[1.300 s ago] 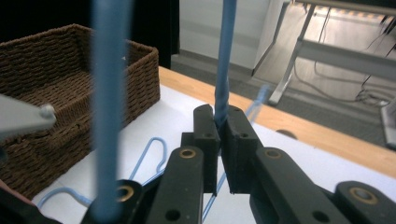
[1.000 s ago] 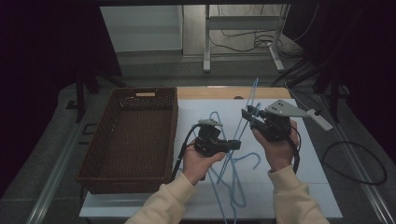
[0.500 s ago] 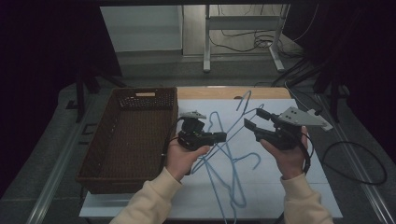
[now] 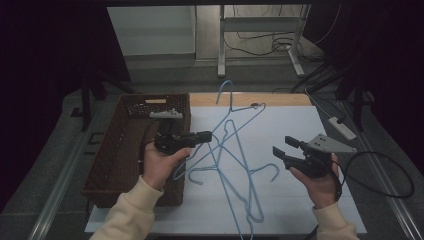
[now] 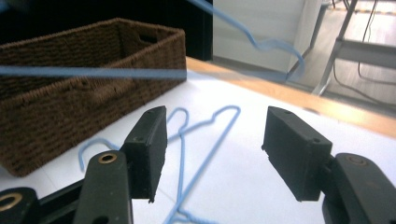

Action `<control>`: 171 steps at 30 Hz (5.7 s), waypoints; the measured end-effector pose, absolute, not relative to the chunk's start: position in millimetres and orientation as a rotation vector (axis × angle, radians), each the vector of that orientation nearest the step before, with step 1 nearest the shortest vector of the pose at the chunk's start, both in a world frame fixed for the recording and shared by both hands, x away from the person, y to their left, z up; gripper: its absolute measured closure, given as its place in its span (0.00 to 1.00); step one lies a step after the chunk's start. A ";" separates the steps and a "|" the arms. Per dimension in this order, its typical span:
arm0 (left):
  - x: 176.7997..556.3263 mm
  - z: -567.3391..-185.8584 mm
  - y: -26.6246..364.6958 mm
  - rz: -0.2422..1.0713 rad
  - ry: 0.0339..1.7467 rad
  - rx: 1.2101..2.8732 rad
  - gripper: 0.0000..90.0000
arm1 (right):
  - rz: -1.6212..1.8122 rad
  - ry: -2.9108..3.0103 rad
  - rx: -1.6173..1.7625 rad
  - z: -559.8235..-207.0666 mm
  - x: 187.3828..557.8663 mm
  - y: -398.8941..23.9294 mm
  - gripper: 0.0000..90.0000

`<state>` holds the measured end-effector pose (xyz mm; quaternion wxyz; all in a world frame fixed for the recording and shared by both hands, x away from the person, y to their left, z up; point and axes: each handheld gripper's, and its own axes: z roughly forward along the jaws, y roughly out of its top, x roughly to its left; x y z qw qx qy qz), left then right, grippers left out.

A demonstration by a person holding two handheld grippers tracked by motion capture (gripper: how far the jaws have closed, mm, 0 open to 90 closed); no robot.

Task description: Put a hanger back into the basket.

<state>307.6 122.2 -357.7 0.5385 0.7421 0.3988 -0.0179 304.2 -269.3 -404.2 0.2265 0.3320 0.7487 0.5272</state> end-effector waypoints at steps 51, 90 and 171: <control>293.7 -406.5 312.2 0.168 1.143 1.840 0.97 | 1.343 2.159 1.016 -447.0 314.2 -279.9 0.46; 334.5 -455.6 291.9 0.460 1.459 2.314 0.96 | 1.317 2.193 1.038 -456.1 314.7 -282.8 0.46; 234.1 -441.1 214.0 0.378 0.921 1.912 0.34 | 1.118 2.613 0.712 -451.4 354.0 -210.3 0.38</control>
